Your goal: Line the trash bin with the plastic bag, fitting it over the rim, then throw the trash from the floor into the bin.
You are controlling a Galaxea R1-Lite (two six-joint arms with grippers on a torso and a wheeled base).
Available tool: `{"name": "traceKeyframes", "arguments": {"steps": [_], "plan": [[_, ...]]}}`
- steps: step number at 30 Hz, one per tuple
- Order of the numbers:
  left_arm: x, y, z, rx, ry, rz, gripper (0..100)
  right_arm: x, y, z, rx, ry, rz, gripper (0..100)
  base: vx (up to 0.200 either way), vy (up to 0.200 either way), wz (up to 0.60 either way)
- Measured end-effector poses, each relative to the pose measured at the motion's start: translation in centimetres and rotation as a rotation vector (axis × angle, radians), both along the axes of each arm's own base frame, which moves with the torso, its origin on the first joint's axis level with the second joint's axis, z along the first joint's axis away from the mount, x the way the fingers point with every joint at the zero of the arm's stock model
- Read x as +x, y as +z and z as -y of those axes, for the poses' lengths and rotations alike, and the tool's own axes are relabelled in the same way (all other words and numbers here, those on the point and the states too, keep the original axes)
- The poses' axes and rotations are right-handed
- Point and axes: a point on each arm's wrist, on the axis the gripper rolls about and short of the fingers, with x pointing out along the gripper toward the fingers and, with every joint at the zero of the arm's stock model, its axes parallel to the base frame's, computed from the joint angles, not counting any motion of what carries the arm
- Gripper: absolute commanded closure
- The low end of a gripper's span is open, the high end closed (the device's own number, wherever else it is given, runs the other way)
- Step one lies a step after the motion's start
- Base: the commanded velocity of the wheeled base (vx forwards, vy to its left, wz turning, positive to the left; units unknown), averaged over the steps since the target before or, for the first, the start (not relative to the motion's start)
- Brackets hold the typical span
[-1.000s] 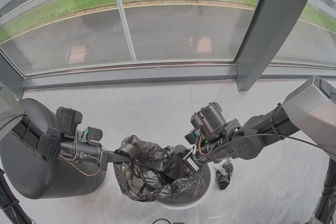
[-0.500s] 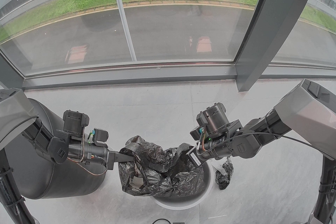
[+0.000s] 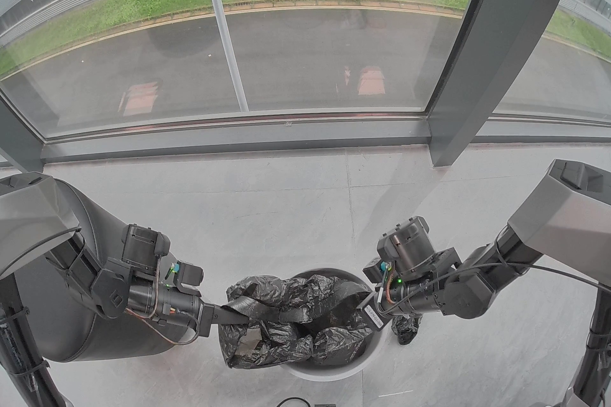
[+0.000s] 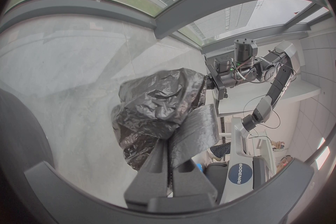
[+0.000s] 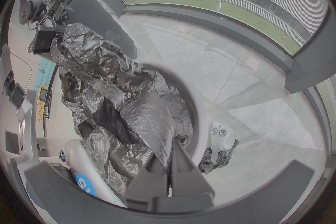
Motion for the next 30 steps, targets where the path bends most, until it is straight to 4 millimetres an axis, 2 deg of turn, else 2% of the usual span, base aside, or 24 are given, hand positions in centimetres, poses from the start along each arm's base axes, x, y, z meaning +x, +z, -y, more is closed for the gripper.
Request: {"name": "traceKeyframes", "arguments": {"steps": [14,22,30], "plan": [[-4.9,-1.2,4.0,-0.018,-0.147,-0.061,100,-5.4,-2.0,3.9,0.069,-0.026,0.070,100,0.000,0.000,0.00],[-5.7,-1.8,5.5,-0.038,-0.181,-0.076,100,-7.9,-3.4,5.5,0.060,-0.028,0.042,100,0.000,0.000,0.00],[-6.0,-2.6,5.7,-0.026,-0.187,-0.105,100,-8.4,-4.2,5.4,0.086,-0.066,0.069,100,0.000,0.000,0.00]]}}
